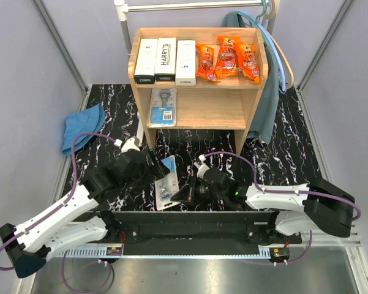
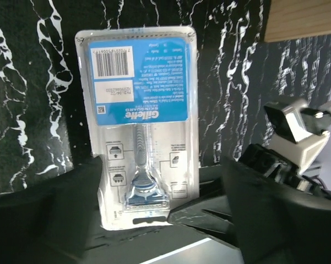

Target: Place and organize the shaving razors onto the shelf

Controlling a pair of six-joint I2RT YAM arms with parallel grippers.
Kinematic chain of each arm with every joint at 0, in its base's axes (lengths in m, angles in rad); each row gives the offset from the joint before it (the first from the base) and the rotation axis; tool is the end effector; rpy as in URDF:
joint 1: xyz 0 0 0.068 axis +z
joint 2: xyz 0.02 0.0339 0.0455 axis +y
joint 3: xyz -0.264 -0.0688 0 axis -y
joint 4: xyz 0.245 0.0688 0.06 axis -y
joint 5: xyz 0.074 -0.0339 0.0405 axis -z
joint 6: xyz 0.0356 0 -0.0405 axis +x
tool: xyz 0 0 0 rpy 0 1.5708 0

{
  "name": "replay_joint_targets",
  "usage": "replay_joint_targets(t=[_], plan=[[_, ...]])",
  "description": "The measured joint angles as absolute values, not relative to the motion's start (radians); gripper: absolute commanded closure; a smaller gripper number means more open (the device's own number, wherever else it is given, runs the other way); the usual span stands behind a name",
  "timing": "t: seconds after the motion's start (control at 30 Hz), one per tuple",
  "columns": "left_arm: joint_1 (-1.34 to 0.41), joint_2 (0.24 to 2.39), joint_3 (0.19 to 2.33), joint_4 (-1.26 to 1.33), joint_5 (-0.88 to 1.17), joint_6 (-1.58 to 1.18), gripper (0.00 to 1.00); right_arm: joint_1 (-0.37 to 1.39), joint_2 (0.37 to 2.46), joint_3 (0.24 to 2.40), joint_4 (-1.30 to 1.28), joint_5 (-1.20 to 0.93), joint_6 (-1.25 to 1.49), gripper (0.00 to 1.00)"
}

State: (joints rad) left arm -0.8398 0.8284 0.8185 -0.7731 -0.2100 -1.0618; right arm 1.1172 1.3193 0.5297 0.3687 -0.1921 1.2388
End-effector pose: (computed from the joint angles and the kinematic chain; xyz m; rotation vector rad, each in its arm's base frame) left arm 0.1152 -0.1173 0.2888 -0.3760 2.4102 -0.6751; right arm 0.1117 0.2446 0.1930 -0.0038 2.4279 1.5400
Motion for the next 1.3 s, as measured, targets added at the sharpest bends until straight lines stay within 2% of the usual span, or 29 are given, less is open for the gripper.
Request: replay_joint_targets(t=[0.3, 0.53, 0.87, 1.13, 1.3], plan=[[-0.840, 0.785, 0.837, -0.825, -0.257, -1.047, 0.01, 1.117, 1.311, 0.529, 0.366, -0.192, 1.238, 1.00], [-0.840, 0.779, 0.935, -0.950, -0.340, -1.043, 0.01, 1.117, 1.291, 0.529, 0.338, -0.196, 1.216, 1.00], [-0.839, 0.740, 1.013, -1.104, -0.461, -1.037, 0.01, 1.117, 1.273, 0.579, 0.331, -0.298, 1.113, 1.00], [-0.833, 0.721, 1.032, -1.172, -0.511, -1.036, 0.01, 1.117, 1.137, 0.625, 0.270, -0.295, 1.069, 1.00], [-0.831, 0.722, 1.032, -1.184, -0.514, -1.036, 0.01, 1.117, 1.027, 0.698, 0.138, -0.208, 1.050, 1.00]])
